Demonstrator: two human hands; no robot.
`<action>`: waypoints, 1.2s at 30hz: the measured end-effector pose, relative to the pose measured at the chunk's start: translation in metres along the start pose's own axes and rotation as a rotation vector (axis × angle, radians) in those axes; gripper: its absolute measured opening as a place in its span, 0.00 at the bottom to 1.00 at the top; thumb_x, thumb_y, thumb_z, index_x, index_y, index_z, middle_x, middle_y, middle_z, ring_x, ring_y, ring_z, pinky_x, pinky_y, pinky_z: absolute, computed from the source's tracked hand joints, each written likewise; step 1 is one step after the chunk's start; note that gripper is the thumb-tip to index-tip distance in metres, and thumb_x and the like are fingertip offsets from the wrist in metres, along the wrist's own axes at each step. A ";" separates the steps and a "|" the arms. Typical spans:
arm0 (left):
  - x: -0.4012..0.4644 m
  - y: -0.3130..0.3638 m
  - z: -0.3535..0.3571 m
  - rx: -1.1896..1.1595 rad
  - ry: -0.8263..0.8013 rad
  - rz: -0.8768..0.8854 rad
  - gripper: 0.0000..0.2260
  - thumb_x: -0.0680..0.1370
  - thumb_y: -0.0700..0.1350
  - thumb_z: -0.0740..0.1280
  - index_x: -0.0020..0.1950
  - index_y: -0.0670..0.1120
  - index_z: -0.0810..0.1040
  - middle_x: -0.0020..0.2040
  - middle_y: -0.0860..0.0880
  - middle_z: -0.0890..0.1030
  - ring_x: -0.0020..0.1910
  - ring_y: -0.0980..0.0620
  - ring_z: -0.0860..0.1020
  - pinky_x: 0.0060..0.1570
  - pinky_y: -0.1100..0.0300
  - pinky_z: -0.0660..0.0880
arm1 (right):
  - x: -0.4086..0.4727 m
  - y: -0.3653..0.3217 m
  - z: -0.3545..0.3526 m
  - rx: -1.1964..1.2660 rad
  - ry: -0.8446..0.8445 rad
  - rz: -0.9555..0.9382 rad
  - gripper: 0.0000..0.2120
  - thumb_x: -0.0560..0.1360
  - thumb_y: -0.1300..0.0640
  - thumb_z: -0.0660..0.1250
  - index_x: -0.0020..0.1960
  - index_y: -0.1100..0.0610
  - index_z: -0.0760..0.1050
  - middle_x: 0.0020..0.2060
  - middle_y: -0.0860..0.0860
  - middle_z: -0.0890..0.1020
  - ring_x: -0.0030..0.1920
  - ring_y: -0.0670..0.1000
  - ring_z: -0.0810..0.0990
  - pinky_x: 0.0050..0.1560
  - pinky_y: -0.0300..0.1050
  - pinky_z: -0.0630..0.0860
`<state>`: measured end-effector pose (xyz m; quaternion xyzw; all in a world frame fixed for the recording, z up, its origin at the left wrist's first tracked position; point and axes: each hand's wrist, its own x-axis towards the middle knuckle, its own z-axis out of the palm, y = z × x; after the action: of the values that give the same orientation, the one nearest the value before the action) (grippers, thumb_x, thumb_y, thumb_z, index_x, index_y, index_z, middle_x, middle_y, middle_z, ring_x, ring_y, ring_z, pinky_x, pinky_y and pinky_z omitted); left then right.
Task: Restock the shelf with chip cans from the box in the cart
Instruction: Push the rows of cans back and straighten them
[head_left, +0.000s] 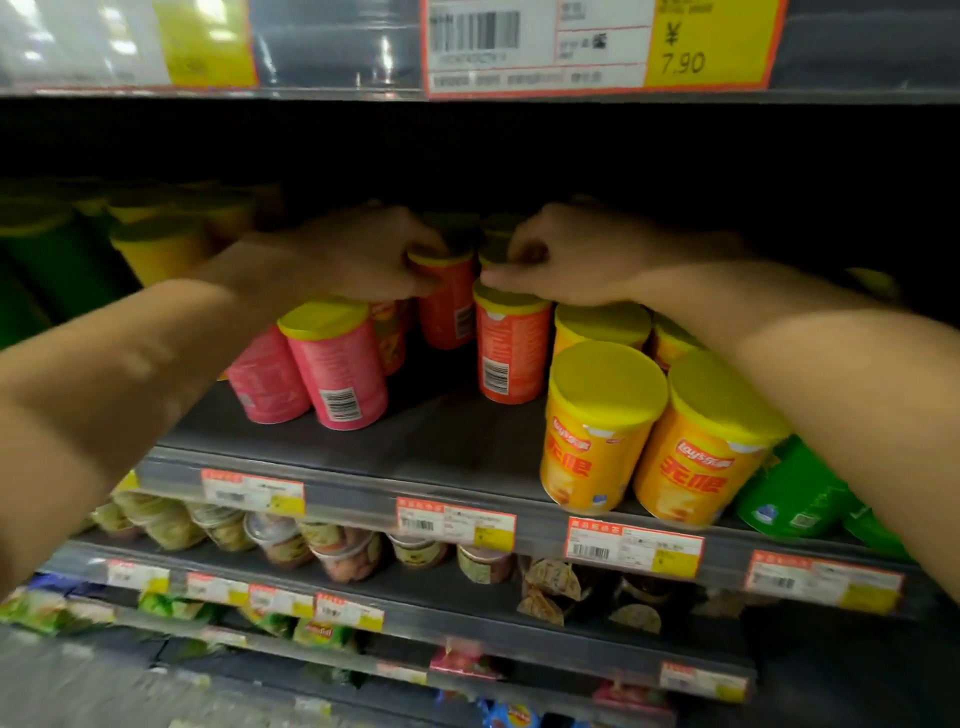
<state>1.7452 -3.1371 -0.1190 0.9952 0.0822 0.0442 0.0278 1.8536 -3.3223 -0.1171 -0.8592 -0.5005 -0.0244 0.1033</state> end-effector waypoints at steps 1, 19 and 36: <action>0.000 -0.002 0.000 0.010 -0.005 -0.008 0.22 0.71 0.60 0.67 0.63 0.57 0.78 0.57 0.52 0.83 0.57 0.50 0.80 0.59 0.51 0.76 | 0.000 -0.006 0.001 -0.036 -0.014 0.002 0.23 0.75 0.34 0.64 0.49 0.54 0.82 0.46 0.53 0.81 0.49 0.53 0.79 0.46 0.45 0.74; 0.042 -0.026 0.017 -0.102 0.083 0.120 0.12 0.72 0.47 0.76 0.47 0.54 0.73 0.50 0.47 0.79 0.48 0.49 0.75 0.50 0.52 0.74 | -0.005 -0.032 0.003 -0.107 -0.074 0.264 0.28 0.73 0.37 0.71 0.67 0.52 0.75 0.66 0.51 0.73 0.64 0.54 0.73 0.57 0.45 0.71; -0.012 -0.025 0.001 -0.175 -0.028 0.246 0.11 0.73 0.52 0.74 0.51 0.54 0.76 0.48 0.54 0.75 0.49 0.55 0.73 0.40 0.61 0.67 | -0.020 -0.055 0.001 -0.105 -0.073 0.338 0.25 0.74 0.42 0.71 0.68 0.52 0.76 0.66 0.52 0.75 0.64 0.53 0.74 0.53 0.40 0.68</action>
<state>1.7298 -3.1145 -0.1222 0.9921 -0.0451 0.0402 0.1098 1.7964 -3.3130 -0.1127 -0.9356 -0.3504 -0.0017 0.0426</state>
